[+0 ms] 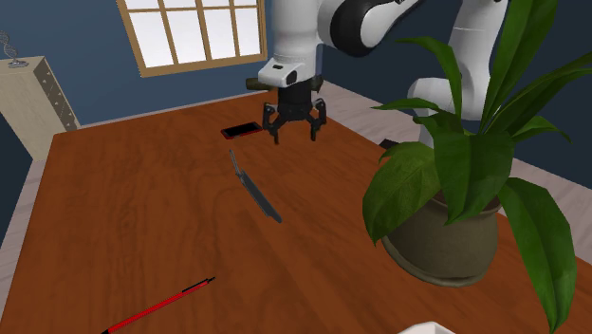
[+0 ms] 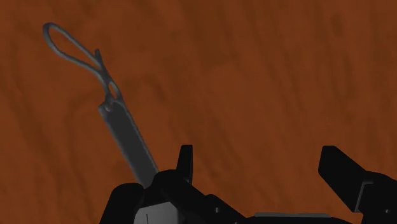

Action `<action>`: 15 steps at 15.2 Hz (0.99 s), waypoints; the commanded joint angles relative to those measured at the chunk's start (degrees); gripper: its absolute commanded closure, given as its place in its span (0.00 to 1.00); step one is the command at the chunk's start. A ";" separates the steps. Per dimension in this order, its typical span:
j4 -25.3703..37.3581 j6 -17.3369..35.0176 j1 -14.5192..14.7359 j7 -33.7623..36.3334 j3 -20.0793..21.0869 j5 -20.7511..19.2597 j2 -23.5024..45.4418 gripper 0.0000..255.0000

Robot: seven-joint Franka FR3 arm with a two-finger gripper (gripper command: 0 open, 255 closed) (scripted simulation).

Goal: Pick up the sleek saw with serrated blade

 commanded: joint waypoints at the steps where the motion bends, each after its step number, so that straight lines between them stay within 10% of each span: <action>1: 3.32 1.37 -0.11 -6.89 -1.01 3.50 5.33 0.00; 10: 22.58 0.98 -6.83 -29.46 3.16 16.63 26.95 0.00; 15: 20.55 4.20 -7.09 -30.01 3.71 17.55 28.33 0.00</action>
